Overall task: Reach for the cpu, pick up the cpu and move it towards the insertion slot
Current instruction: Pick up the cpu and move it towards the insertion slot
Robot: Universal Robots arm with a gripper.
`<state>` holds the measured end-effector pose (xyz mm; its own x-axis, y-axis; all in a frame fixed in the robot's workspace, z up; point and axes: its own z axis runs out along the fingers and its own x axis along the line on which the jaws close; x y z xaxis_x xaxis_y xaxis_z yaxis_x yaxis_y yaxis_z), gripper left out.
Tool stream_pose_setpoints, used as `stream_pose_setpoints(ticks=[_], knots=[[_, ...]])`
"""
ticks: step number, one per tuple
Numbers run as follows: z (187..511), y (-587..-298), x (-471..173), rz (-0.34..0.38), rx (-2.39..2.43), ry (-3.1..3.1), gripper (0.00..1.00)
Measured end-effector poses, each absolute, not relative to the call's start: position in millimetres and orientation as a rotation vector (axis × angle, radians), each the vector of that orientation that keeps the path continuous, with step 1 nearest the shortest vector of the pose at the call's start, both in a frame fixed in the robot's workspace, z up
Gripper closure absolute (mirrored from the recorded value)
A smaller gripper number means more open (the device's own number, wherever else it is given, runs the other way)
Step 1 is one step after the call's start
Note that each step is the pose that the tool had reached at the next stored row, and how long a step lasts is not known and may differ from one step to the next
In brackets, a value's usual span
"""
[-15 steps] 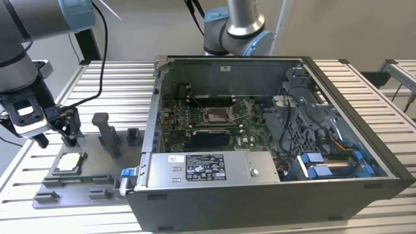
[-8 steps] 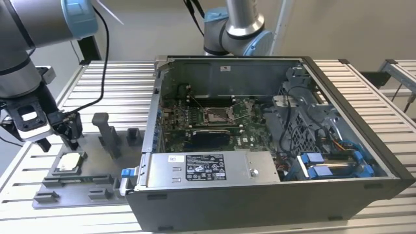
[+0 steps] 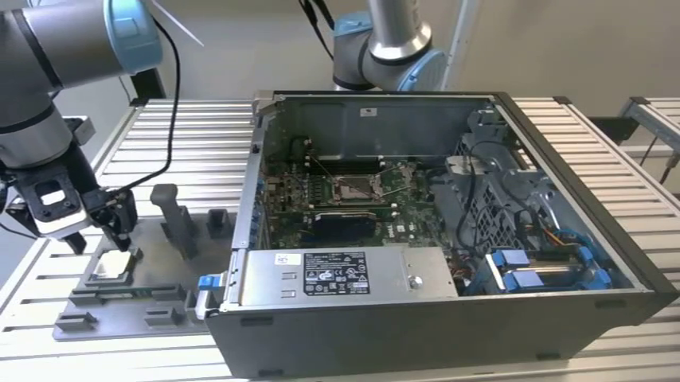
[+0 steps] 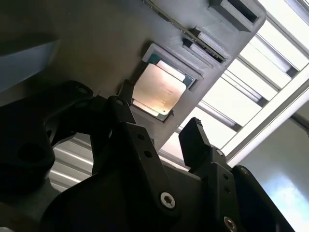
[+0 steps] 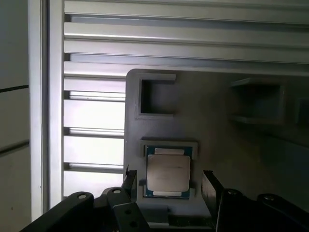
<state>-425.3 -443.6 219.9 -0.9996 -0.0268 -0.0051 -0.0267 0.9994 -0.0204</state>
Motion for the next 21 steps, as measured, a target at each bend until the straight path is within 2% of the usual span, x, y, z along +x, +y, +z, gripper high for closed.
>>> stream_pose_setpoints(ticks=[21], knots=[[196.3, -448.3, -426.4, -0.035, -0.042, 3.135, 0.0]])
